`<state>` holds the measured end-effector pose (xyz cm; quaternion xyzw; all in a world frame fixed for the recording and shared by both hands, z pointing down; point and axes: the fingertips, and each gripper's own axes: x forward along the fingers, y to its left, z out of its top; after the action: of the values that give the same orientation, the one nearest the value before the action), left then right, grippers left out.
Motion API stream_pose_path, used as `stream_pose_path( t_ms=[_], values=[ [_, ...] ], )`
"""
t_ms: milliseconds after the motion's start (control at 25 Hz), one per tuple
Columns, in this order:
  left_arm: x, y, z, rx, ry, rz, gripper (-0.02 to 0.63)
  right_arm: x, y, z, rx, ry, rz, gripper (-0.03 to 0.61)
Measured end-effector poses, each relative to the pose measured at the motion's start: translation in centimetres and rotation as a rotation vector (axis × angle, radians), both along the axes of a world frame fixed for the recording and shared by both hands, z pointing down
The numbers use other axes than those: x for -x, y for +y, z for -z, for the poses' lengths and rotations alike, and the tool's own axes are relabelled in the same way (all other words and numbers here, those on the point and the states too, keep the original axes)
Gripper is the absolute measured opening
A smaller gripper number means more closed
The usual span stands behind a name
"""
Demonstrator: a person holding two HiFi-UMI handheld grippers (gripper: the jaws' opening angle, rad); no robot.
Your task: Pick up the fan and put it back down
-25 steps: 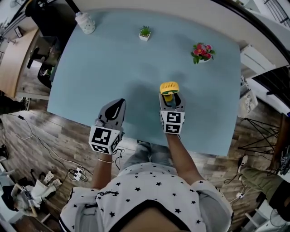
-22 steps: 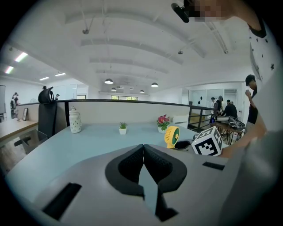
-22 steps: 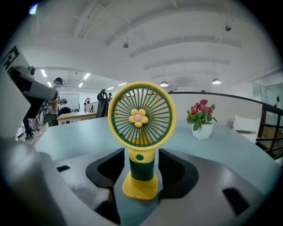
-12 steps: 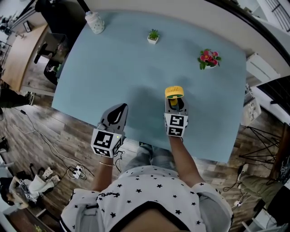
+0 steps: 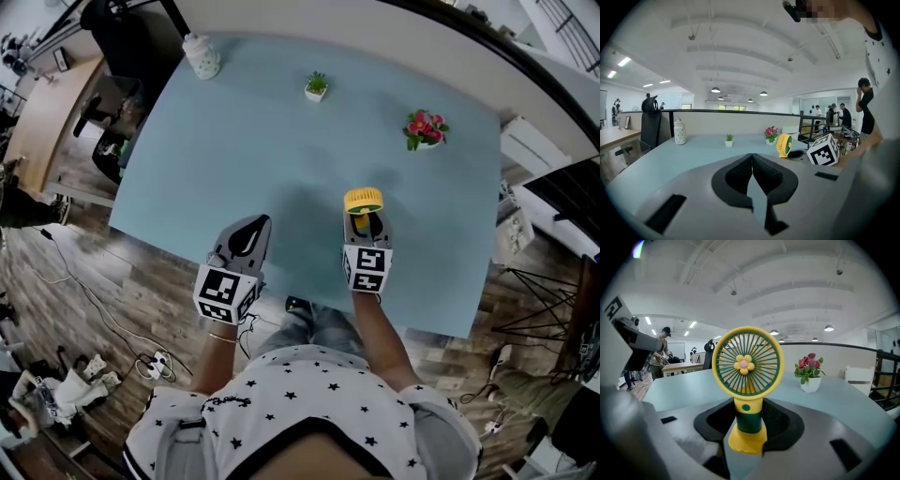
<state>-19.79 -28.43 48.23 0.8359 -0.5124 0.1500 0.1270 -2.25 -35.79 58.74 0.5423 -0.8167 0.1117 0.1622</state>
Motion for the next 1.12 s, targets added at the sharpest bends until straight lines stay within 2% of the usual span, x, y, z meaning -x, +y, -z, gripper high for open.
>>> stream_pose_path(
  t_ms=[200, 600, 880, 1120],
  values=[
    [-0.8, -0.1, 0.7, -0.023, 0.009, -0.027, 0.028, -0.5, 1.0, 1.3, 0.008, -0.022, 0.000, 0.172],
    [-2.6, -1.0, 2.5, -0.071, 0.035, -0.074, 0.028, -2.3, 2.5, 5.7, -0.044, -0.045, -0.024, 0.172],
    [-5.3, -1.1, 3.3, -0.089, 0.057, -0.137, 0.028, -4.2, 3.7, 9.1, -0.095, -0.046, -0.044, 0.172],
    [-7.8, -1.3, 3.9, -0.111, 0.074, -0.199, 0.028, -6.2, 4.6, 11.3, -0.097, -0.072, -0.078, 0.172]
  ],
)
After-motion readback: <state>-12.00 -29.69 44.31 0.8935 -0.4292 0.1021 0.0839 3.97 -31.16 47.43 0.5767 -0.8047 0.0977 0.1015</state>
